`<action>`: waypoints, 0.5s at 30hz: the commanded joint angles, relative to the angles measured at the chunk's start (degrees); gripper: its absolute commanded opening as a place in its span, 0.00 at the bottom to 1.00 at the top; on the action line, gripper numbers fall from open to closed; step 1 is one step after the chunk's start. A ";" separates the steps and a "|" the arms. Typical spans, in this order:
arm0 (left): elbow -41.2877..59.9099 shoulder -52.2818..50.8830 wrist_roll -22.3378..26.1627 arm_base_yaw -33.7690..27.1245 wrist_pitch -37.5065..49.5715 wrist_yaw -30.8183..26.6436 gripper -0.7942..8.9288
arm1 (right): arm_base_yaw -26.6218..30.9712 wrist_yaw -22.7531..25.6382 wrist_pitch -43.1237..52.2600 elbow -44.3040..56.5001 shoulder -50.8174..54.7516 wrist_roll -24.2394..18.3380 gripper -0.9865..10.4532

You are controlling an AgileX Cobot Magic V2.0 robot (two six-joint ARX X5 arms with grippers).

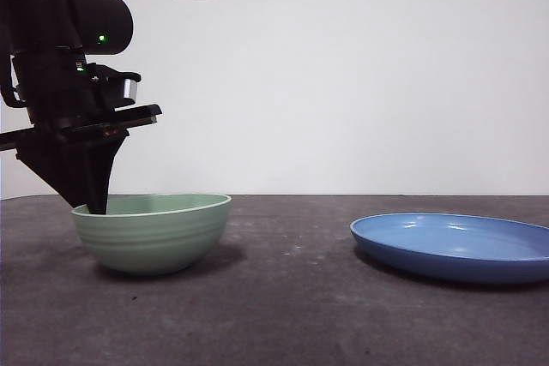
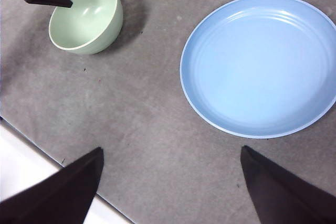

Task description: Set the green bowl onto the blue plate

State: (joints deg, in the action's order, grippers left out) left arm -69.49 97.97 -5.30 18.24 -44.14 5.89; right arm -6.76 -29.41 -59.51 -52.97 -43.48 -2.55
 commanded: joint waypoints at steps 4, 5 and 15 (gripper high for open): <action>-1.36 1.07 -0.33 0.22 0.17 -0.31 0.10 | -0.28 -0.15 0.52 -1.05 -0.22 0.61 0.45; -1.36 1.07 -0.33 0.22 0.22 -0.31 0.10 | -0.28 -0.15 0.52 -1.05 -0.22 0.61 0.45; -1.84 -1.86 -0.74 0.79 0.39 3.41 0.10 | -0.28 -0.15 0.52 -1.05 -0.22 0.63 0.45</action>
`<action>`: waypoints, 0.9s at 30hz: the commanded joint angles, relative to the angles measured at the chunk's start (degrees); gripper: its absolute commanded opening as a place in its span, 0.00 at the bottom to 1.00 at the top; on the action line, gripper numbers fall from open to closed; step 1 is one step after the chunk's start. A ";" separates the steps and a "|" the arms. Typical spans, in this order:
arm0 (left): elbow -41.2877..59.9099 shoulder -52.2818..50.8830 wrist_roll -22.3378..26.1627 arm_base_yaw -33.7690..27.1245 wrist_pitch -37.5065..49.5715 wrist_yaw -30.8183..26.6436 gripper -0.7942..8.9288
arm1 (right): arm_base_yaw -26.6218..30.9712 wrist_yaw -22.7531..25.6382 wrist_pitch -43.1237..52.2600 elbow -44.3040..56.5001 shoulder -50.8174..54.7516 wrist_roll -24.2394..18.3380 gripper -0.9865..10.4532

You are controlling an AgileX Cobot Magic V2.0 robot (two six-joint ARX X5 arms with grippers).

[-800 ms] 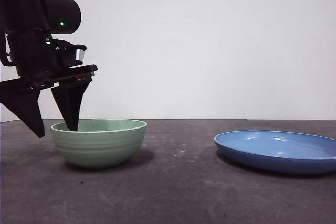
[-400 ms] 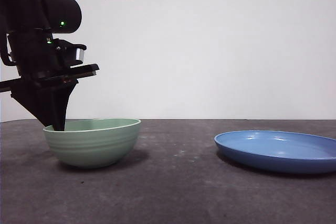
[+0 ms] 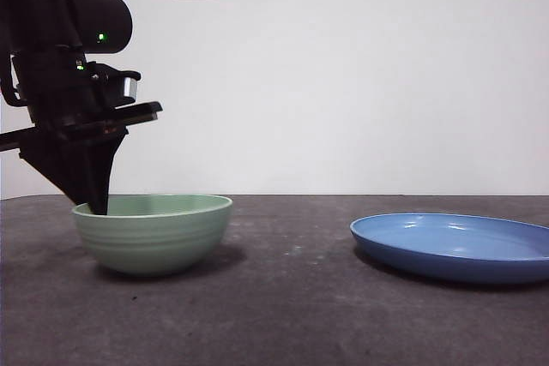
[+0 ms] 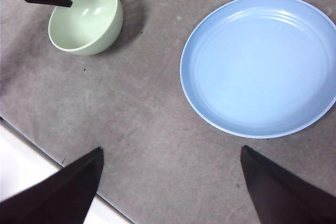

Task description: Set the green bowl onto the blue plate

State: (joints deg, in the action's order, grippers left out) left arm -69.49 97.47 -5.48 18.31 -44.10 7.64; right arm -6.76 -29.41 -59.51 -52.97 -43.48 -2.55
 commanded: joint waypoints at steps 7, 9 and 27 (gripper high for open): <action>-6.97 -5.22 -3.02 5.18 -0.09 4.66 0.10 | -0.28 -0.15 0.52 -1.05 -0.22 1.11 0.45; -9.46 -5.22 -3.02 7.41 -0.11 4.66 0.10 | -0.28 -0.15 0.52 -1.05 -0.22 1.51 0.45; -34.32 13.35 -4.66 20.85 -0.50 4.61 0.10 | -0.28 6.49 -5.68 -10.43 4.04 3.58 0.45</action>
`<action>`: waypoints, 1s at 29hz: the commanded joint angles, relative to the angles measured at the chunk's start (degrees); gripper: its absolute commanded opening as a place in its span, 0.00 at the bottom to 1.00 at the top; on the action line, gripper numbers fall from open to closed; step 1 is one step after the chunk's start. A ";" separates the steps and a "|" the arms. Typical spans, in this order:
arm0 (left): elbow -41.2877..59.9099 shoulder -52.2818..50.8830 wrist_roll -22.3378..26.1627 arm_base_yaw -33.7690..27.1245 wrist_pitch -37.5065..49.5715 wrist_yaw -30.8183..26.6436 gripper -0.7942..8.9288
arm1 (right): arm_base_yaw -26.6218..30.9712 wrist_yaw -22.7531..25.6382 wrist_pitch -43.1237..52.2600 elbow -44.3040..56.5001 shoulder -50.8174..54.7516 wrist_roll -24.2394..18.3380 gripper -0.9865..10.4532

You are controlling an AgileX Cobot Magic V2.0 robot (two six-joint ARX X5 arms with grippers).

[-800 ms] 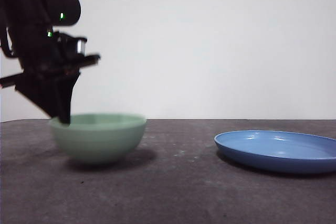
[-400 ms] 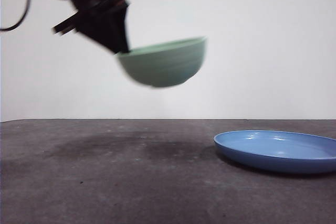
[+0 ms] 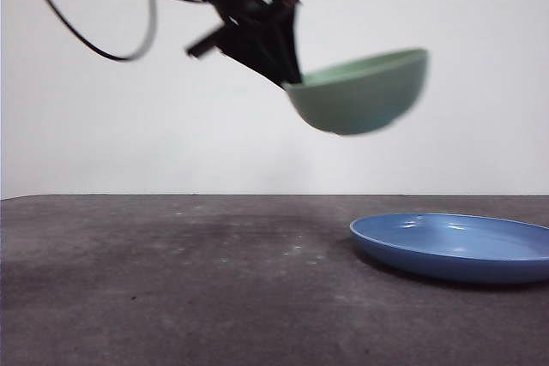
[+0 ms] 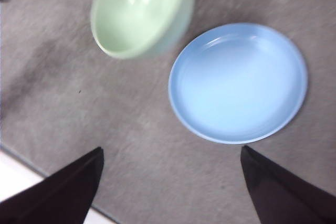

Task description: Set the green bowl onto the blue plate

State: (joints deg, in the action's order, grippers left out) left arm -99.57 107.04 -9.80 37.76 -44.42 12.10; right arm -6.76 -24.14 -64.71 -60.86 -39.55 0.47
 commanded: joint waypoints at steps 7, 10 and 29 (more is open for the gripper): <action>-15.41 15.54 -0.31 4.55 -3.04 -0.52 0.10 | -0.28 5.14 -3.48 -7.61 1.22 0.57 0.45; -19.15 19.56 -0.33 5.31 -4.13 -0.57 0.10 | -0.28 5.18 -4.44 -7.74 1.73 0.57 0.45; -20.96 26.60 -0.15 7.28 -3.39 -2.16 0.26 | -0.28 7.85 -6.16 -7.74 1.99 0.39 0.45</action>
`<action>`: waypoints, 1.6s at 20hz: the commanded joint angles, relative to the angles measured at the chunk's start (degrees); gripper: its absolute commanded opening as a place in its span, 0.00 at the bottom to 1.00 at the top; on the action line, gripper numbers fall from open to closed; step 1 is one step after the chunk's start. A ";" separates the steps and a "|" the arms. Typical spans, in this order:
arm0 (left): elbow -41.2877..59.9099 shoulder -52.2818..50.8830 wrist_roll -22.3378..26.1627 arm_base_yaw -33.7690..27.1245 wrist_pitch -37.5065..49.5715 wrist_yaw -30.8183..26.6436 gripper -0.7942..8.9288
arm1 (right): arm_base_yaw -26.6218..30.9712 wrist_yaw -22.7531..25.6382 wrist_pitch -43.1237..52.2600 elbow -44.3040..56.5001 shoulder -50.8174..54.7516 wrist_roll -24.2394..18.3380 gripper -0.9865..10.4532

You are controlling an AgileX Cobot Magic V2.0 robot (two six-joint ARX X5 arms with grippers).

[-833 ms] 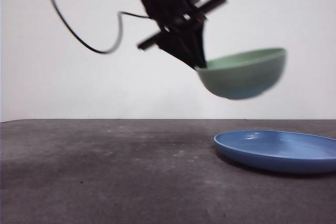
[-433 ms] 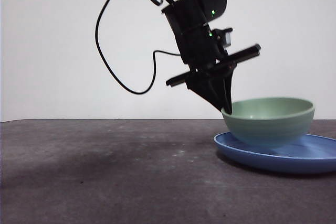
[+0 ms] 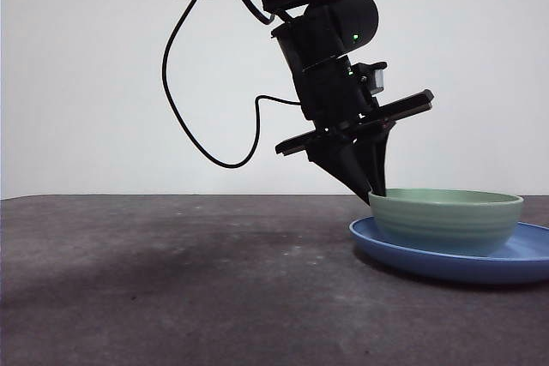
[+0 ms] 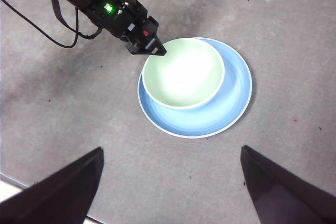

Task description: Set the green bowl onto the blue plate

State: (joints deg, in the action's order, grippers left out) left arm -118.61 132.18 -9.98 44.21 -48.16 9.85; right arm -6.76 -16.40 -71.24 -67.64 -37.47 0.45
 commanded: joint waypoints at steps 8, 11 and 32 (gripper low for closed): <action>-7.93 0.66 0.98 0.37 -4.35 1.42 0.31 | -0.28 0.15 0.46 -0.96 -0.11 0.37 0.45; -10.56 -3.26 1.14 -0.81 -5.38 1.40 0.31 | -0.28 0.20 0.46 -0.96 -0.11 0.35 0.45; 22.23 -51.80 5.27 -17.77 -8.24 -1.38 0.31 | -0.28 0.20 2.23 -0.94 -0.24 -0.07 0.45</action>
State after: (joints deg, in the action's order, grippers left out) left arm -96.92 80.49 -5.41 26.06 -56.62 8.08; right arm -6.76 -16.29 -69.60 -67.64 -37.47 0.43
